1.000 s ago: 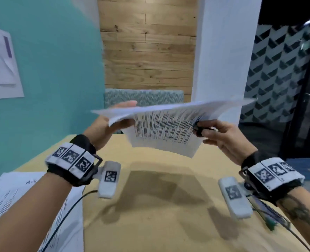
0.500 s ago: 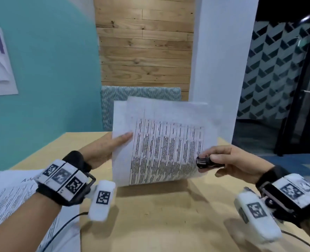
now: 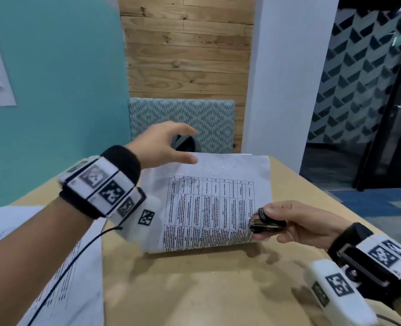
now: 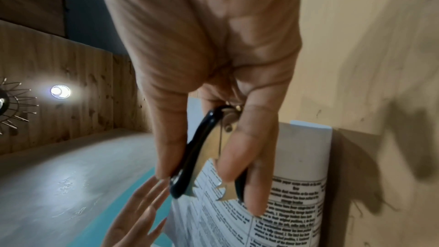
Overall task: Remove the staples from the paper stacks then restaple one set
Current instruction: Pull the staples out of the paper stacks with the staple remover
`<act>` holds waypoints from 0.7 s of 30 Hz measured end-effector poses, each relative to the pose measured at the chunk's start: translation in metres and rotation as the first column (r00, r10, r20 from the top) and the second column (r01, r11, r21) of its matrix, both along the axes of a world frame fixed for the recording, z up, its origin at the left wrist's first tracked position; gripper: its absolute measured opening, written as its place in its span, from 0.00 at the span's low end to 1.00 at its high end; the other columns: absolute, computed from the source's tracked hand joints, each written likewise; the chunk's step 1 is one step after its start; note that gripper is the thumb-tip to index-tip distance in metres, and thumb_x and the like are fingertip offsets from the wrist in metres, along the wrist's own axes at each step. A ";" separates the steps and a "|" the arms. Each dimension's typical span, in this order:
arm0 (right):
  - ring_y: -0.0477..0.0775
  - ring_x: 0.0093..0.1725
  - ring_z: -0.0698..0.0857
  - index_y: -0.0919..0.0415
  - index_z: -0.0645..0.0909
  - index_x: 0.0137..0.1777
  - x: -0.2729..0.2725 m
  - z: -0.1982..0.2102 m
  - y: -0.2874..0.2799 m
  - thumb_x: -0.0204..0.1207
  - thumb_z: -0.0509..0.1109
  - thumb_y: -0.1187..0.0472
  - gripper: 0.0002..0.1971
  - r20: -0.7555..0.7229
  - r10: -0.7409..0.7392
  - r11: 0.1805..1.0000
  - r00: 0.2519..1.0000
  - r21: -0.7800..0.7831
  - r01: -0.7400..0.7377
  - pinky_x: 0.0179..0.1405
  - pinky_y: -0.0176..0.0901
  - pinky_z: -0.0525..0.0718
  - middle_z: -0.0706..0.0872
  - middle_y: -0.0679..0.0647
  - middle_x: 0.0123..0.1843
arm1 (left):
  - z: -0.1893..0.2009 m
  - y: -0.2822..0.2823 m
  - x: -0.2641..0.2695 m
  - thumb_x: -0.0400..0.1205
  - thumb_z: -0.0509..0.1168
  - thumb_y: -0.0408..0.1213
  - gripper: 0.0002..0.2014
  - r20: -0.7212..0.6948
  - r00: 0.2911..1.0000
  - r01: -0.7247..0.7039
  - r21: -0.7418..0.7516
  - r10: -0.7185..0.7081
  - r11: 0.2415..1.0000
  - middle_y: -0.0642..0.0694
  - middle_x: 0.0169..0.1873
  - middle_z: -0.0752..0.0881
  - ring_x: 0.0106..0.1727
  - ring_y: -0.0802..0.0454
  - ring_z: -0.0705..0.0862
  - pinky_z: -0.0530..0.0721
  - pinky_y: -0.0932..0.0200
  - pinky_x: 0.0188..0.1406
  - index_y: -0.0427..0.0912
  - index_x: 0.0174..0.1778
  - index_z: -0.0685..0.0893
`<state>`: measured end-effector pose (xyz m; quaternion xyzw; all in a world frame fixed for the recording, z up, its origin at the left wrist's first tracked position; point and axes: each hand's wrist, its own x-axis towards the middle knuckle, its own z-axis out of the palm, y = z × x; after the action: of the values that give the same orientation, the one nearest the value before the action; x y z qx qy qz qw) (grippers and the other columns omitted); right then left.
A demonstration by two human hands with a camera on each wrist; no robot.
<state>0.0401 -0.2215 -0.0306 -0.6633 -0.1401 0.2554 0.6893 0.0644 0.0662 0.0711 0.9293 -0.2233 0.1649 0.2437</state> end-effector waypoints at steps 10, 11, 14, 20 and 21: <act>0.57 0.43 0.91 0.67 0.89 0.46 -0.016 0.005 0.001 0.42 0.89 0.45 0.34 0.045 -0.011 0.996 0.999 -0.091 0.015 0.21 0.30 0.83 0.90 0.64 0.48 | -0.017 -0.044 0.021 0.76 0.72 0.41 0.05 -0.348 0.926 0.150 -0.010 -0.145 0.989 0.51 0.34 0.85 0.35 0.55 0.83 0.79 0.64 0.37 0.45 0.39 0.85; 0.56 0.42 0.91 0.67 0.89 0.46 -0.019 0.009 -0.001 0.42 0.88 0.42 0.36 0.096 -0.038 0.991 0.995 -0.123 0.050 0.21 0.30 0.83 0.90 0.64 0.48 | -0.019 -0.041 0.022 0.75 0.72 0.41 0.04 -0.385 0.910 0.147 -0.044 -0.153 0.988 0.50 0.33 0.86 0.33 0.55 0.83 0.80 0.62 0.36 0.45 0.38 0.86; 0.56 0.41 0.91 0.68 0.87 0.44 -0.028 0.033 -0.010 0.40 0.82 0.31 0.42 0.386 -0.164 0.945 0.908 -0.202 0.256 0.25 0.32 0.83 0.91 0.63 0.45 | -0.022 -0.034 0.021 0.75 0.72 0.41 0.04 -0.433 0.886 0.145 -0.076 -0.163 0.987 0.50 0.31 0.87 0.31 0.55 0.83 0.80 0.61 0.35 0.45 0.39 0.87; 0.52 0.44 0.90 0.61 0.88 0.43 -0.032 0.078 0.009 0.58 0.79 0.45 0.20 0.634 -0.183 0.932 0.751 -0.130 0.338 0.33 0.31 0.84 0.92 0.56 0.43 | -0.023 -0.031 0.016 0.81 0.64 0.41 0.11 -0.509 0.840 0.176 -0.073 -0.189 0.982 0.48 0.32 0.84 0.30 0.55 0.80 0.77 0.63 0.34 0.38 0.40 0.84; 0.52 0.44 0.90 0.61 0.87 0.43 -0.029 0.079 0.020 0.58 0.77 0.49 0.18 0.622 -0.159 0.937 0.767 -0.150 0.315 0.33 0.31 0.84 0.91 0.56 0.42 | -0.023 -0.031 0.015 0.82 0.63 0.41 0.11 -0.521 0.832 0.176 -0.075 -0.189 0.981 0.46 0.34 0.84 0.32 0.51 0.80 0.77 0.61 0.35 0.38 0.40 0.84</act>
<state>0.0108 -0.2016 0.0484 -0.8021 -0.2330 -0.0425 0.5482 0.0792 0.0350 0.0478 0.9103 -0.2339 -0.1167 0.3211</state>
